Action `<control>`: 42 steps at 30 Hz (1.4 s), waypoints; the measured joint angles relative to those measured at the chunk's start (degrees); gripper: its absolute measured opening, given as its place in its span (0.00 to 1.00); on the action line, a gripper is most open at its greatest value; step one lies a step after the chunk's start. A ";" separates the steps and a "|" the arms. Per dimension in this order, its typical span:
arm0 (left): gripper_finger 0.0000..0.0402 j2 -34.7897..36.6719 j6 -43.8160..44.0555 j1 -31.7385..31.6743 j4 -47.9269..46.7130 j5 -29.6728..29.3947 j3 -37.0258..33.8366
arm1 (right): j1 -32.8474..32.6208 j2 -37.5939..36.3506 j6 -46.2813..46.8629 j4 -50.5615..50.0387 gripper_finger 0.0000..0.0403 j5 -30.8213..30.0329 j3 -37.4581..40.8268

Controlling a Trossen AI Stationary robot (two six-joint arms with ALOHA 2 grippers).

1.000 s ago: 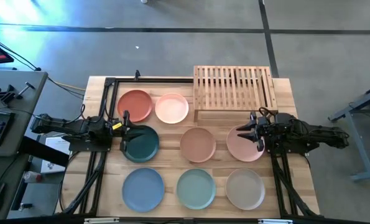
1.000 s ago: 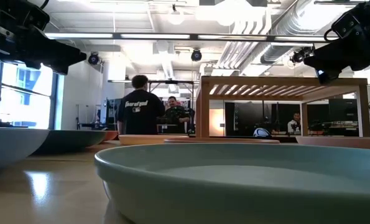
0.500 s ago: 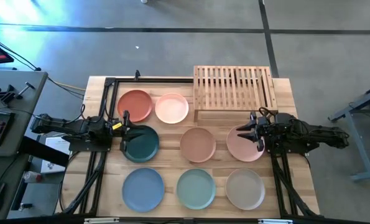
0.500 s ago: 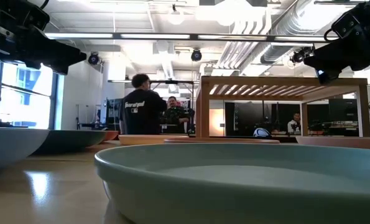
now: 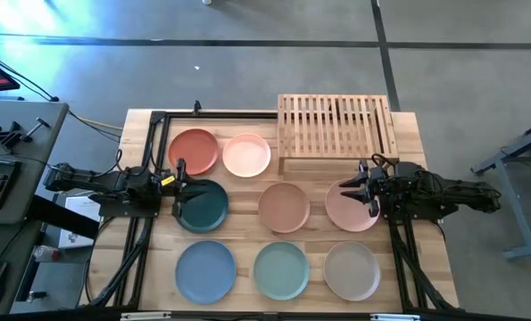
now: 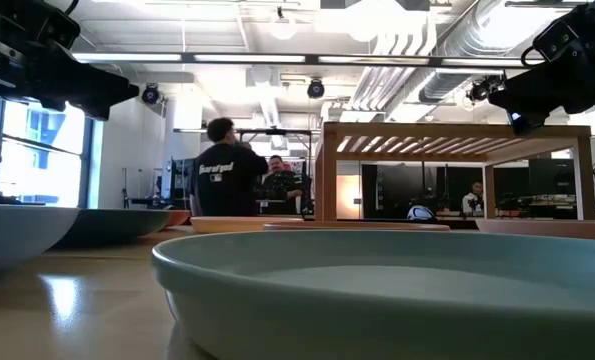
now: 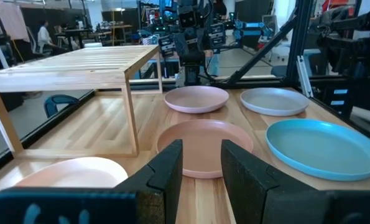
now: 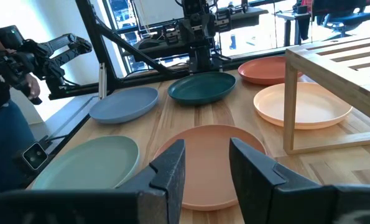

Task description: Place and stack plates onto a shelf

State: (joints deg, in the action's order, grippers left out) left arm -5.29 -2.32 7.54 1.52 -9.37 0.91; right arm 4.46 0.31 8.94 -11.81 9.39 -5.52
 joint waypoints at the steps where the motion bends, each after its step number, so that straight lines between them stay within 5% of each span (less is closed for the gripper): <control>1: 0.25 0.01 0.72 0.00 0.01 -0.01 0.00 | -0.01 -0.01 -0.01 0.00 0.27 0.00 0.00; 11: 0.25 0.00 14.49 0.01 0.03 -0.42 0.00 | -0.01 0.01 0.01 0.00 0.27 0.00 0.00; 23: 0.25 0.01 41.89 -0.01 0.53 -3.45 0.00 | 0.00 -0.01 -0.01 0.00 0.27 0.00 0.00; 42: 0.25 0.01 43.22 -0.01 6.17 -7.03 0.02 | 0.00 0.01 2.68 0.00 0.27 0.01 0.00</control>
State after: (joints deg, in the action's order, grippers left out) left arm -5.28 40.91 7.53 7.69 -16.40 0.93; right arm 4.46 0.32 11.62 -11.81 9.39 -5.52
